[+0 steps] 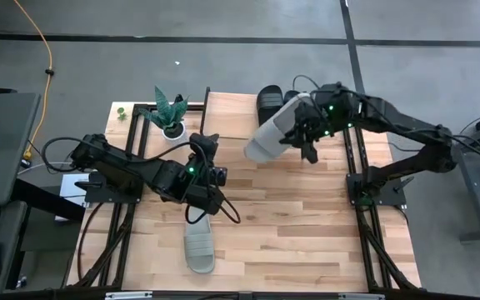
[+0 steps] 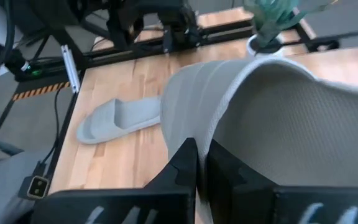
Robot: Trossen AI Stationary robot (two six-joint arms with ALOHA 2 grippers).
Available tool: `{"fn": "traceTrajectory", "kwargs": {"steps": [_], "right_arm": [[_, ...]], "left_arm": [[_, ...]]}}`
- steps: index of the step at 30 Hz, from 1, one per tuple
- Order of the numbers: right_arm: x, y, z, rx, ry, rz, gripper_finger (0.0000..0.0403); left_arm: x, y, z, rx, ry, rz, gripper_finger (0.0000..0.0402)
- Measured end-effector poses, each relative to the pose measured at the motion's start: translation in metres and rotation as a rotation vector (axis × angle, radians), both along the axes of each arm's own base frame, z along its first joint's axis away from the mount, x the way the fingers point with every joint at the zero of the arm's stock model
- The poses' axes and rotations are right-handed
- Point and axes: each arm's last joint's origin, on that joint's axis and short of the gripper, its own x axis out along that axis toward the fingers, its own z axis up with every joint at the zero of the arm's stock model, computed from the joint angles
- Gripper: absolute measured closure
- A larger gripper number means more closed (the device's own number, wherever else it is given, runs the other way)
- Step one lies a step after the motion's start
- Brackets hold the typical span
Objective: Pick and place slides into the shelf
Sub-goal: Put the right gray slide on the shelf
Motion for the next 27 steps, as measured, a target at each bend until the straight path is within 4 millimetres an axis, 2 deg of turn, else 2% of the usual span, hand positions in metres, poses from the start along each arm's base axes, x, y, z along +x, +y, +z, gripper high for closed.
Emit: {"fn": "traceTrajectory", "kwargs": {"steps": [11,20,27], "right_arm": [[-0.011,-0.018,0.023,-0.015,-0.072,-0.029,0.0403],[-0.021,-0.033,0.041,-0.039,-0.158,-0.051,0.0403],[-0.019,-0.039,0.043,0.004,-0.204,-0.018,0.0403]], "left_arm": [[0.014,-0.003,-0.003,0.178,0.106,0.032,0.0213],[0.027,-0.006,0.004,0.178,0.194,-0.025,0.0213],[0.040,-0.010,0.015,0.167,0.219,-0.117,0.0213]]}}
